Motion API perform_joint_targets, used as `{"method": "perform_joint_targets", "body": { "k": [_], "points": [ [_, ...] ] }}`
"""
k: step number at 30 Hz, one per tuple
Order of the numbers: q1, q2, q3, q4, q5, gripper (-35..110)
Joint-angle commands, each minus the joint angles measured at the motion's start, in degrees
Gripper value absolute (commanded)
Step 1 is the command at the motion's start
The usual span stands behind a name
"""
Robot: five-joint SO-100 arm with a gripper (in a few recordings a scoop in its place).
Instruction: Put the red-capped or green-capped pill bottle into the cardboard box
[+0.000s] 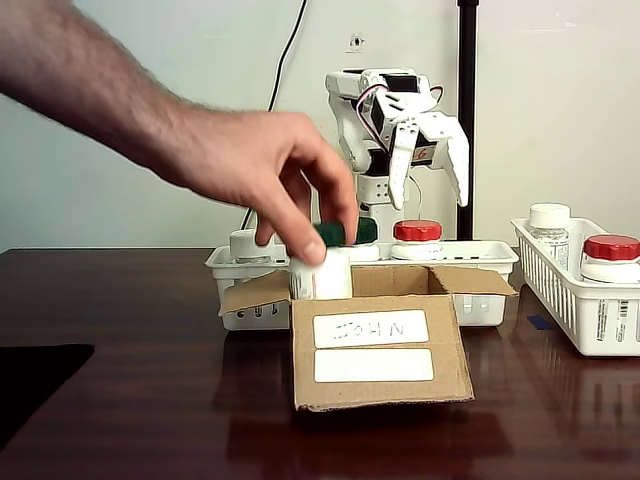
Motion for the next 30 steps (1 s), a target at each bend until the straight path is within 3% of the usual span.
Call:
{"method": "perform_joint_targets", "body": {
  "k": [1, 6, 30],
  "points": [
    [0.97, -2.11, -5.19, -1.67, 1.05, 67],
    [2.55, -3.34, -5.8, -2.2, 2.37, 67],
    [3.6, -21.36, 2.37, -26.63, 6.06, 66]
  ]
}}
